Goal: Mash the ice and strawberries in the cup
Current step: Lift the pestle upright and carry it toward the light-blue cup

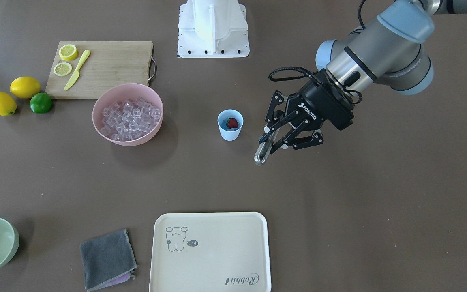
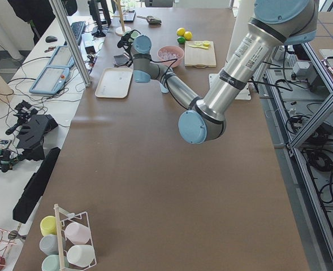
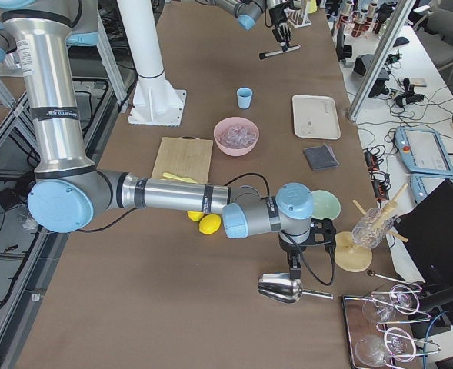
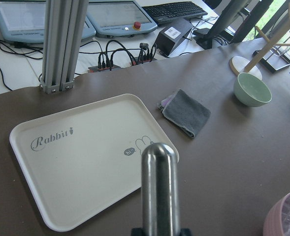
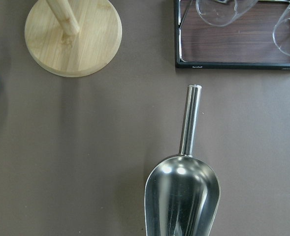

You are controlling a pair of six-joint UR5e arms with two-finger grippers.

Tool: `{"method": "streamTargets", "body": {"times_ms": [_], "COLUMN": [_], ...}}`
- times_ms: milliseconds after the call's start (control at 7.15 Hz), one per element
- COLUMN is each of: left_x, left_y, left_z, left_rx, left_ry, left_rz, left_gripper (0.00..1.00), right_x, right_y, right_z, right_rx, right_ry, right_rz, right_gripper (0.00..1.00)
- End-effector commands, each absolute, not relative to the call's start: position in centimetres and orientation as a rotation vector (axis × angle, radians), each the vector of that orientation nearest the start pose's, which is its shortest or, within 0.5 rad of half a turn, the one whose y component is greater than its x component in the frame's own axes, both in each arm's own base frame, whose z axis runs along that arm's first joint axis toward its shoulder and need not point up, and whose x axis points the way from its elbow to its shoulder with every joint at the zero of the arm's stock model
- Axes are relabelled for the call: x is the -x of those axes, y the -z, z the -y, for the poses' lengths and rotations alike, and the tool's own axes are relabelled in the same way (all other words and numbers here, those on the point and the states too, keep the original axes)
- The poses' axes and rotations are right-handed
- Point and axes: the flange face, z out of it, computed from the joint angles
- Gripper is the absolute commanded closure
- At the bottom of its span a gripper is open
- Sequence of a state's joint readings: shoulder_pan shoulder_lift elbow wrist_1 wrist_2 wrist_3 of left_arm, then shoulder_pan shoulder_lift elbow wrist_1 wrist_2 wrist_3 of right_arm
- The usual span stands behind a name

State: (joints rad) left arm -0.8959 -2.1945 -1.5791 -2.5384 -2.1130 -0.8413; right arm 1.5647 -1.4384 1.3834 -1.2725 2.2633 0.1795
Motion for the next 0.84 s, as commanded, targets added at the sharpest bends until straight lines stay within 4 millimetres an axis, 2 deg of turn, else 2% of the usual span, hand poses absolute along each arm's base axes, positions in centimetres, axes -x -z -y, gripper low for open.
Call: {"method": "streamTargets", "body": {"times_ms": [0, 140, 280, 419, 699], "left_x": [-33.8, -34.6, -37.1, -38.6, -39.1], "left_y": [-16.0, -16.0, -16.9, -17.1, -19.9], "left_z": [53.4, 52.3, 50.6, 49.7, 50.8], "left_rx": [-0.98, -1.088, -1.168, -1.23, -1.345], "left_ry": [-0.358, -0.337, -0.283, -0.222, -0.184], "left_rz": [-1.472, -1.513, -1.548, -1.575, -1.571], "left_gripper": [1.0, 1.0, 1.0, 1.0, 1.0], "right_x": [-6.6, -6.6, -6.6, -6.6, -6.6], "right_y": [-65.4, -65.5, -65.6, -65.8, -65.8], "right_z": [56.4, 56.4, 56.3, 56.1, 56.2], "right_rx": [-0.173, -0.171, -0.173, -0.173, -0.176], "right_ry": [-0.079, -0.079, -0.073, -0.061, -0.058], "right_rz": [0.707, 0.706, 0.705, 0.705, 0.703], "right_gripper": [0.0, 0.0, 0.0, 0.0, 0.0]}}
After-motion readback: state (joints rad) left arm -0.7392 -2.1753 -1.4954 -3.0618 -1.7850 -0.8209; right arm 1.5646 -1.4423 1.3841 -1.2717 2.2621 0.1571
